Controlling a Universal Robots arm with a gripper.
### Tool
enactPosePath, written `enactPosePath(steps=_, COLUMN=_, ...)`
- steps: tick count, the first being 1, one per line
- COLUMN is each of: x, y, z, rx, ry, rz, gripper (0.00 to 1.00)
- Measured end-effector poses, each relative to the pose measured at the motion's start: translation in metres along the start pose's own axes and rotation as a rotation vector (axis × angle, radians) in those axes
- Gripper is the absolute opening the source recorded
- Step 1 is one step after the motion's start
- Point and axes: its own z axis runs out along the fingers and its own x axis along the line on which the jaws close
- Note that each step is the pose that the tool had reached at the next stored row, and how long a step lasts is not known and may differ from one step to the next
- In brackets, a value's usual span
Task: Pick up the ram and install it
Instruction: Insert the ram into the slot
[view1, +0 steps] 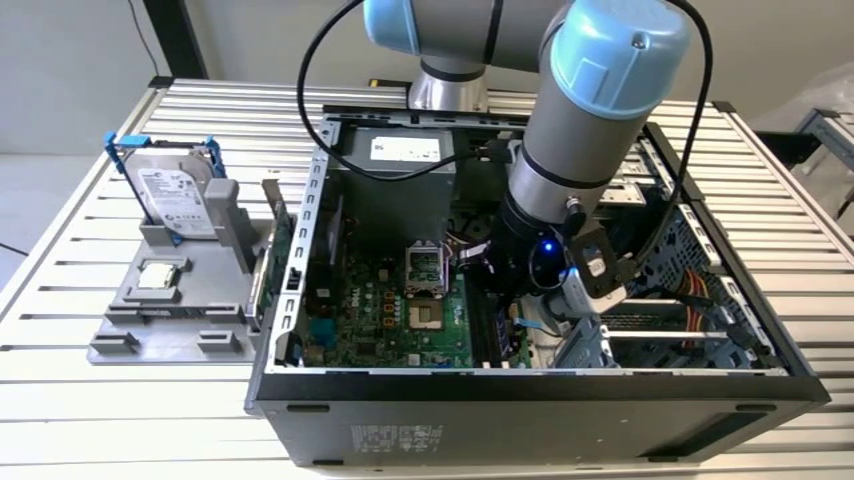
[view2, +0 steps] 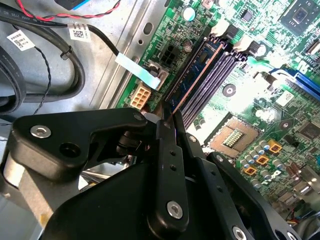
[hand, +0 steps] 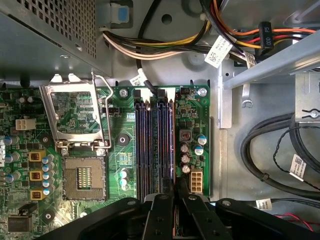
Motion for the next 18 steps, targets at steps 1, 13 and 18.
enactPosePath(steps=1, x=0.0, y=0.0, z=0.0, rx=0.0, ry=0.0, rz=0.0, gripper=0.0)
enactPosePath(steps=13, x=0.0, y=0.0, z=-0.0002, rx=0.0001, ry=0.0, rz=0.0, gripper=1.0)
enactPosePath(steps=18, x=0.0004, y=0.0001, z=-0.0107, rx=0.0001, ry=0.0, rz=0.0, gripper=1.0)
